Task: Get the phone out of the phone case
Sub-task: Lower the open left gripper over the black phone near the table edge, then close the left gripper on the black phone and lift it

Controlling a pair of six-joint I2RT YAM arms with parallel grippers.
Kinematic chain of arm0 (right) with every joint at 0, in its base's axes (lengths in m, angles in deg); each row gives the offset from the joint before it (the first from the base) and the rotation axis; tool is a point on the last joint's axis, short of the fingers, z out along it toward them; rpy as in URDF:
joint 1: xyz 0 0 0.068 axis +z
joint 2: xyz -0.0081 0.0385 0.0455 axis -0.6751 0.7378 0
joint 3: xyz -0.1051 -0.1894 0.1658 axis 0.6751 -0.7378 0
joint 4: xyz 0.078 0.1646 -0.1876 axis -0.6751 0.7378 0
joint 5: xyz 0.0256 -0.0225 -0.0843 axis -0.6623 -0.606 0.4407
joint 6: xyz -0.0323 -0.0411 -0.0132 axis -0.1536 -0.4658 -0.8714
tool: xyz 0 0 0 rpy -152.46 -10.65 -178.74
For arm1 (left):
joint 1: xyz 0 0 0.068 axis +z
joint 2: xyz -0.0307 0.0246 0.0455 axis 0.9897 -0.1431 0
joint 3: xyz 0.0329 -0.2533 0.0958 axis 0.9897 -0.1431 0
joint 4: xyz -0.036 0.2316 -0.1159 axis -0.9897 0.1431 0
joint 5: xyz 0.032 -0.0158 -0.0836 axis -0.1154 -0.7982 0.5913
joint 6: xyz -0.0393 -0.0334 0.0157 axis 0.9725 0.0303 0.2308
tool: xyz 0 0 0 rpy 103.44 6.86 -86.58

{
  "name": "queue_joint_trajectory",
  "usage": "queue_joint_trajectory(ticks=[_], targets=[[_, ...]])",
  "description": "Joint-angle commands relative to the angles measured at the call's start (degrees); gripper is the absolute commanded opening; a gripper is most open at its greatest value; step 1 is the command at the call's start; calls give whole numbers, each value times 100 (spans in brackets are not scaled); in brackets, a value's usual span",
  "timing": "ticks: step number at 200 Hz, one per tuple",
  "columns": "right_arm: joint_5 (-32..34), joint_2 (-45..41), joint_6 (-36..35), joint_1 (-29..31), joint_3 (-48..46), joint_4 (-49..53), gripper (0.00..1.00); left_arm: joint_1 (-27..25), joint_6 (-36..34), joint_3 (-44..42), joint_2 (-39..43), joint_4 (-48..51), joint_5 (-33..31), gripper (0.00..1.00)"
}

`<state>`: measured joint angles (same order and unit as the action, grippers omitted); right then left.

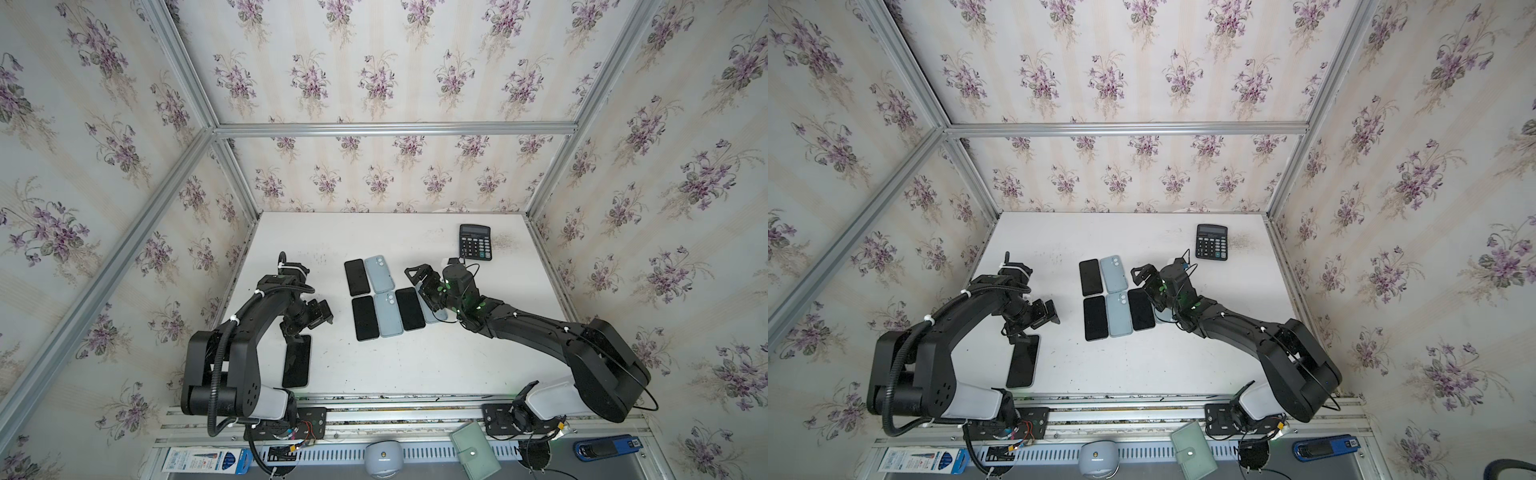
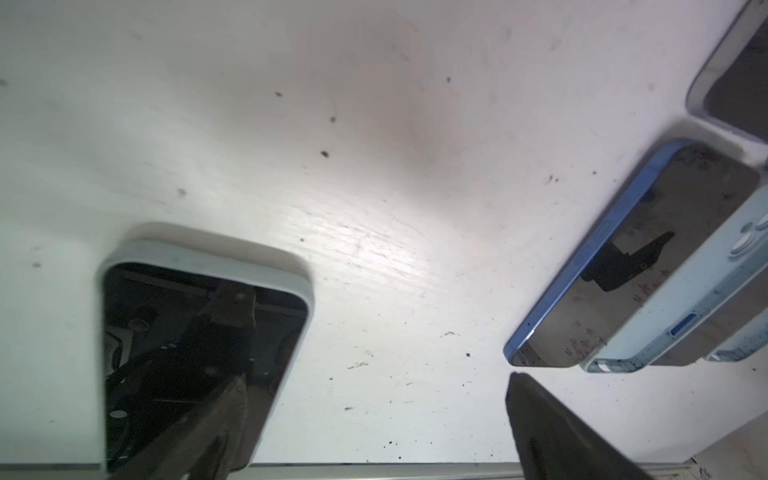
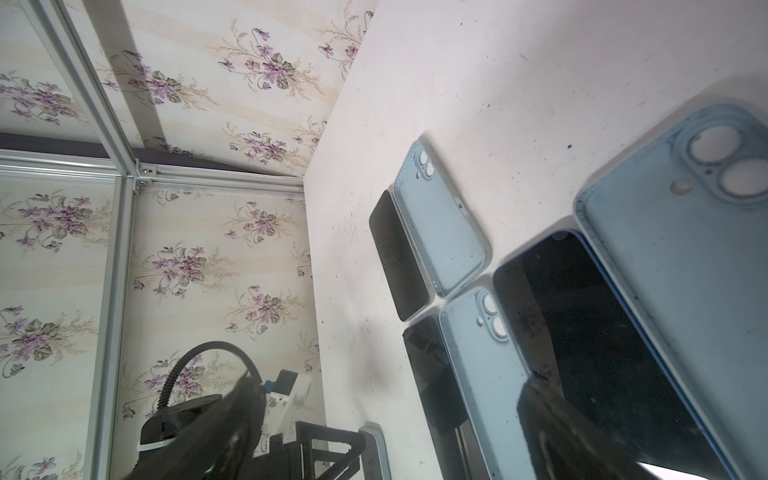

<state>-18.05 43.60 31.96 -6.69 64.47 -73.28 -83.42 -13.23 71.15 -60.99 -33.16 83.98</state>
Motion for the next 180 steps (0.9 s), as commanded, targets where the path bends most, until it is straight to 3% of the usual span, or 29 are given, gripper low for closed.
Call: queue_joint_trajectory(ticks=[1,29,74,180], targets=[[68,-64,61,0,-77,-274,99,190,236,-170,234,446,-815,100],[107,-65,118,0,-133,-336,99,678,208,-554,412,419,-935,100],[-9,165,199,1,44,-540,99,1071,254,-870,114,17,-381,100],[65,196,211,9,153,-557,98,1087,511,-1435,322,-672,812,100]])
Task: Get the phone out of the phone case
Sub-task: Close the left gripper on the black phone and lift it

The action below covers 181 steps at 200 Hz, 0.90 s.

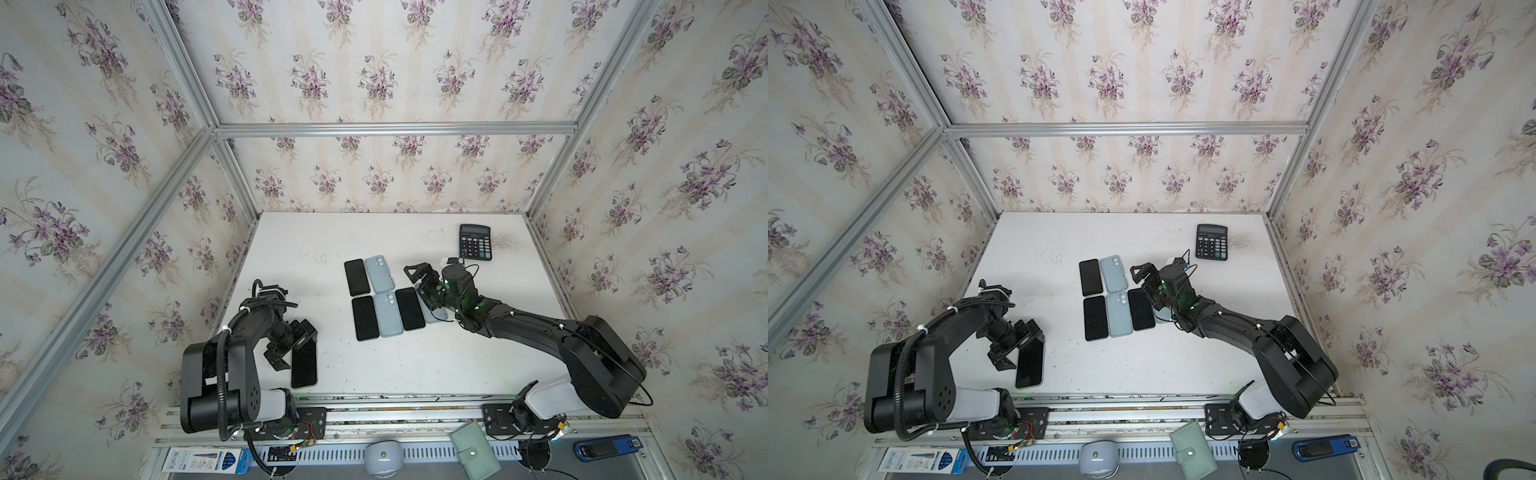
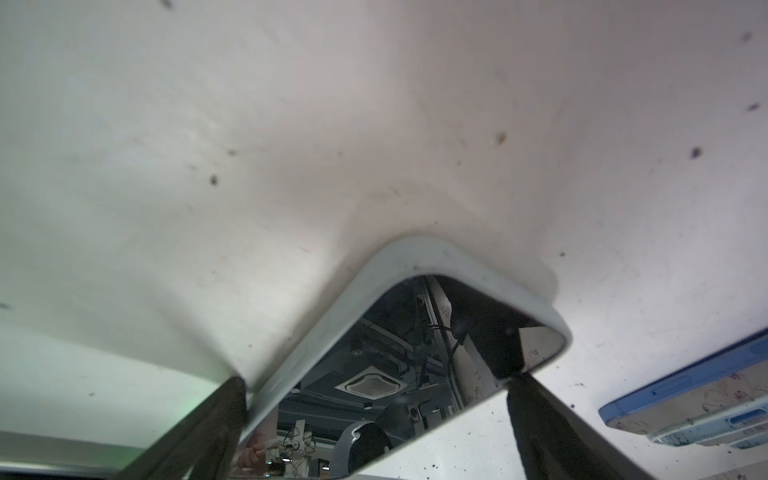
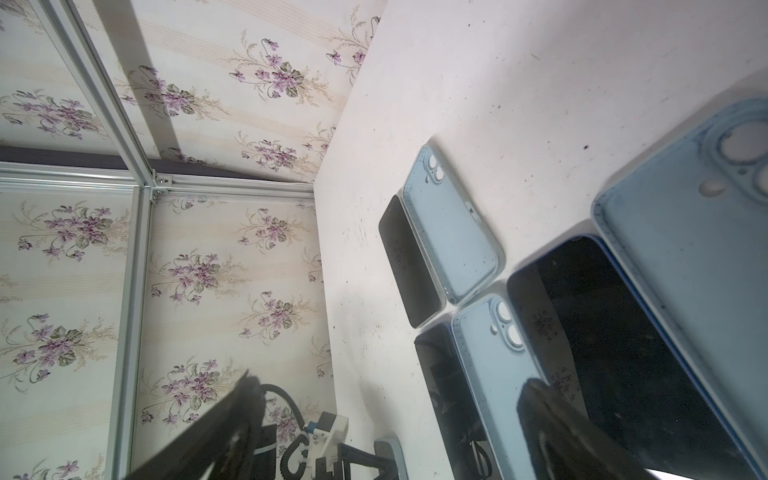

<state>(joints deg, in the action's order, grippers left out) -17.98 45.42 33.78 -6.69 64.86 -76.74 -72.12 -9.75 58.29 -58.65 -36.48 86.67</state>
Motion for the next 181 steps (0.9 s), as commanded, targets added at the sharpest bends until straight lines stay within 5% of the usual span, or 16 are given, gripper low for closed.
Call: queue_joint_trajectory(ticks=[1,86,181], targets=[[58,18,28,9,111,-208,98,-47,174,-151,102,-343,547,100],[67,75,62,9,105,-368,98,-773,786,-64,352,-622,606,100],[57,-9,96,9,87,-407,98,-2098,510,448,-125,203,-771,100]])
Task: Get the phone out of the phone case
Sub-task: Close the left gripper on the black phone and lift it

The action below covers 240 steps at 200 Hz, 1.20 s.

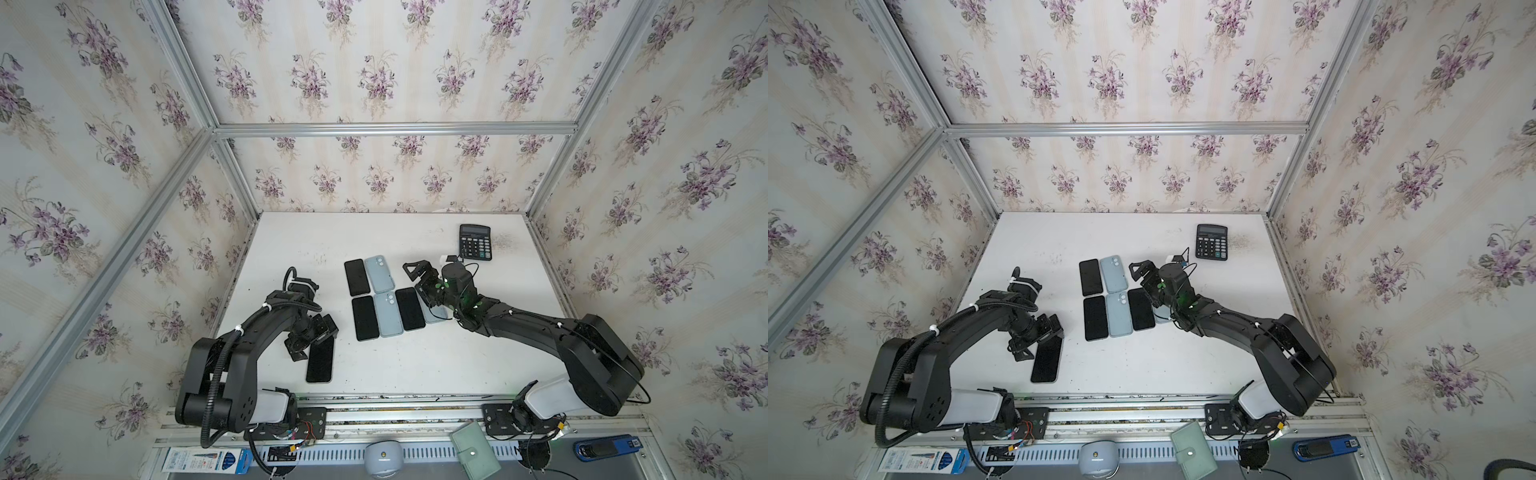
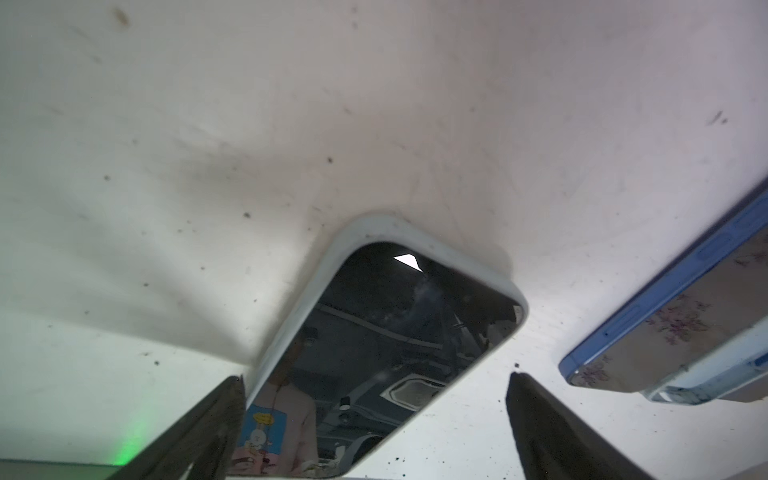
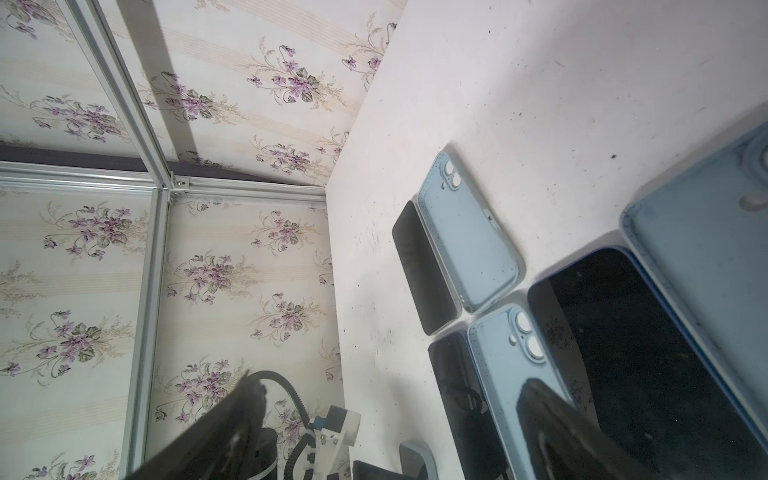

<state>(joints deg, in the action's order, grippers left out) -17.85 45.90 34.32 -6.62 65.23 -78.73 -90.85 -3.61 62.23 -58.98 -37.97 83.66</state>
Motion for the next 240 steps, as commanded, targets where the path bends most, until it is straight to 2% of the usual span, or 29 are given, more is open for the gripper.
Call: queue_joint_trajectory(ticks=[1,54,116,153,191,240], targets=[[45,-59,41,2,48,-212,99,-234,-105,53,-99,358,-472,100],[107,-172,43,2,-34,-197,98,-683,-196,108,-418,461,-917,100],[91,-215,46,2,-69,-243,98,-774,-459,178,-750,291,-987,98],[37,-213,38,8,-60,-228,98,-763,-552,140,-737,190,-905,92],[28,-244,44,11,-126,-213,98,-750,-561,105,-740,118,-870,80],[-207,-149,-14,98,-118,-169,98,-581,-616,228,-595,110,-766,73]])
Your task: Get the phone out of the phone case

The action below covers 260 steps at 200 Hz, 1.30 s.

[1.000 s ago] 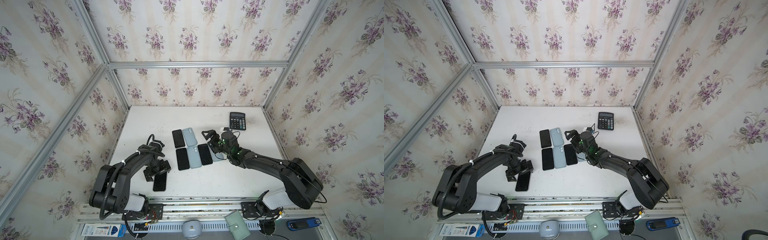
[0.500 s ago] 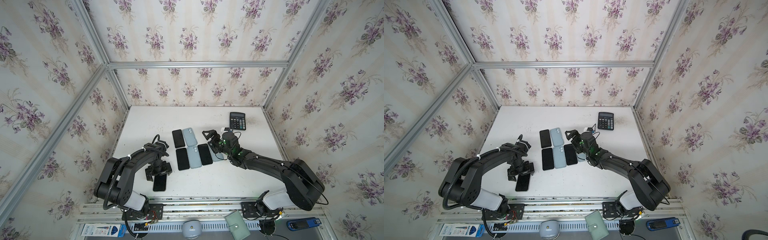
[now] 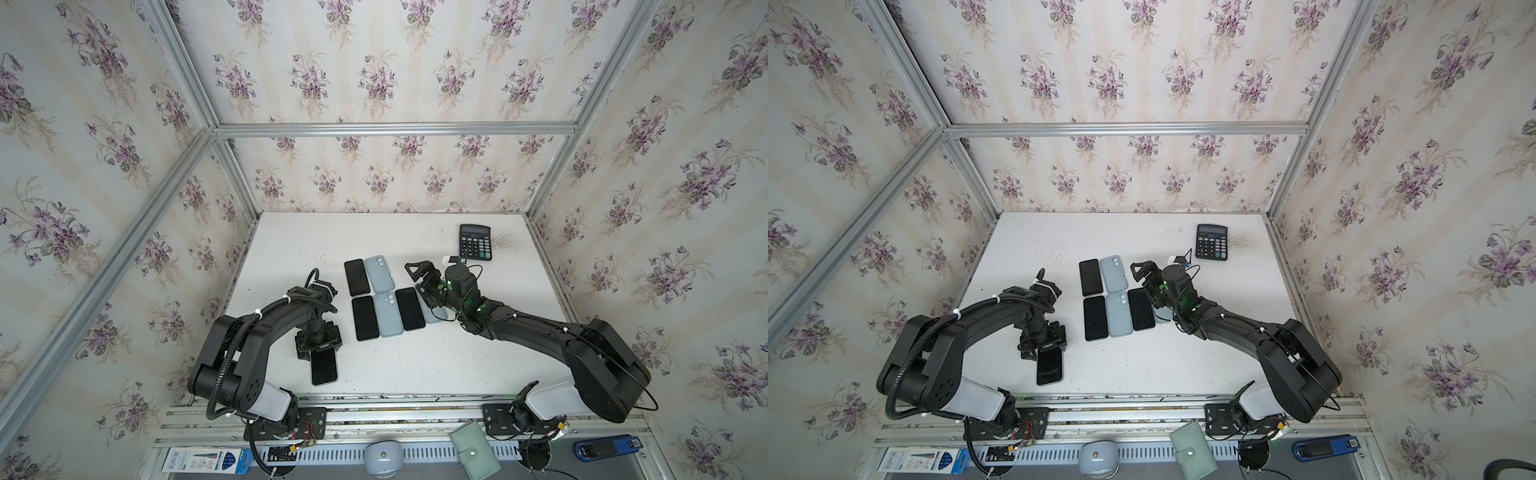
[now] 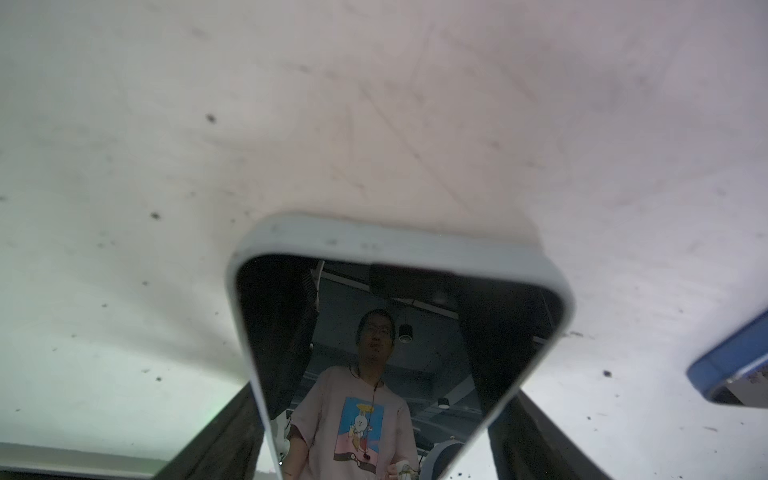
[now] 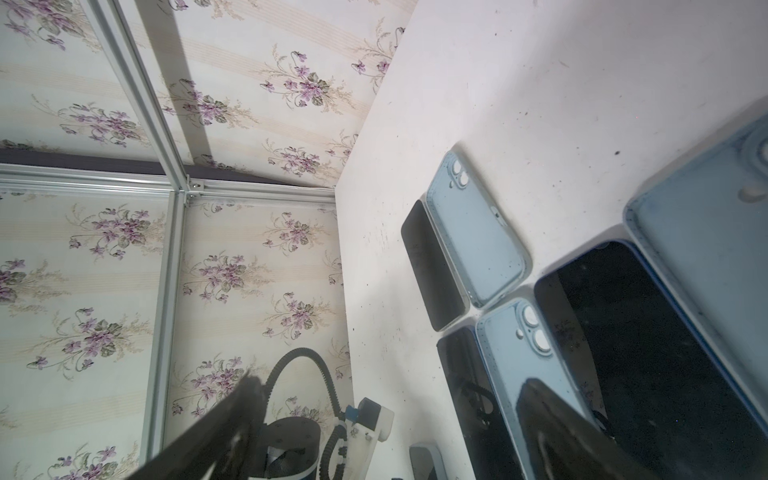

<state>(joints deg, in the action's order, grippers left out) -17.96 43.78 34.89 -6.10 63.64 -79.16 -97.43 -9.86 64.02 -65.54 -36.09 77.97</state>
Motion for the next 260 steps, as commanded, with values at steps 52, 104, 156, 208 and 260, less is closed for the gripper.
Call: queue_joint_trajectory(ticks=[52,104,156,208,260], targets=[[-1256,514,-859,276,389,-209,97,308,-59,280,436,-156,159,66],[-2611,1001,-2535,583,821,90,94,503,-167,482,713,-405,858,64],[-3408,1571,-3800,1158,993,158,88,494,-109,918,979,-424,1348,62],[-3437,1895,-3775,1362,1080,-593,79,392,64,1103,1365,-425,1433,60],[-3522,2133,-3840,1439,1412,-460,64,226,182,1261,1522,-456,1384,59]])
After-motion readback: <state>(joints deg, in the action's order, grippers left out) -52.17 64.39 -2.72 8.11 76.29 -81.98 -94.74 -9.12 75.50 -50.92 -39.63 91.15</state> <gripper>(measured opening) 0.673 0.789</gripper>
